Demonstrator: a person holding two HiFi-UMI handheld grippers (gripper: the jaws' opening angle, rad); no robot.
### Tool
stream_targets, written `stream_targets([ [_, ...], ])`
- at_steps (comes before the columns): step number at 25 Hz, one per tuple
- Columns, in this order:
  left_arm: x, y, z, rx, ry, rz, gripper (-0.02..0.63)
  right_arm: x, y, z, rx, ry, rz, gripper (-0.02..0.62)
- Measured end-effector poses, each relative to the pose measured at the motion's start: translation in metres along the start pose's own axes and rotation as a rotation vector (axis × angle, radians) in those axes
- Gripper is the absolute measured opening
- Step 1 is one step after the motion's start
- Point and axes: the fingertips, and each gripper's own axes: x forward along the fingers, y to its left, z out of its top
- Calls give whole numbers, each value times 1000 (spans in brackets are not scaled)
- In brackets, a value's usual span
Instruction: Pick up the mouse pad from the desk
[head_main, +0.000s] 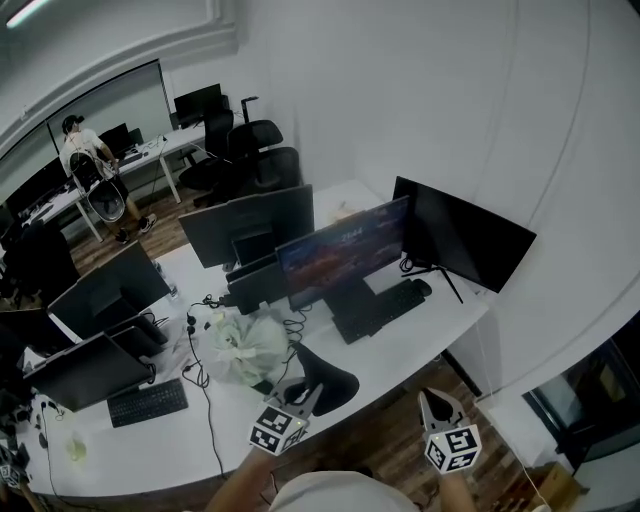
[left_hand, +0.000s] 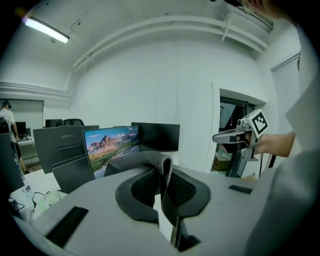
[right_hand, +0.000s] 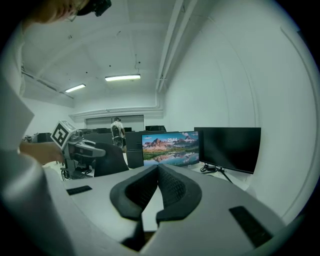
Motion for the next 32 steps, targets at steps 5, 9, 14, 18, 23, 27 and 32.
stream_targets([
  [5,-6,-10,9,-14,-29,27,41,-10,-15,11,5,-39,3,12],
  [9,-9,-17,16,-18,-44,43,41,-15,-24,13,12,-56,9,12],
  [14,-8,-23,18,-14,-45,51,41,-21,-30,12,3,-68,23,12],
  [18,-9,-27,19,-14,-43,55,41,-27,-31,13,10,-68,22,12],
  [23,-7,-31,20,-15,-44,54,41,-31,-34,12,9,-75,28,12],
  [27,-6,-34,20,-15,-45,50,41,-33,-35,14,5,-80,30,12],
  [32,-5,-37,21,-12,-43,43,41,-35,-35,15,4,-78,30,12],
])
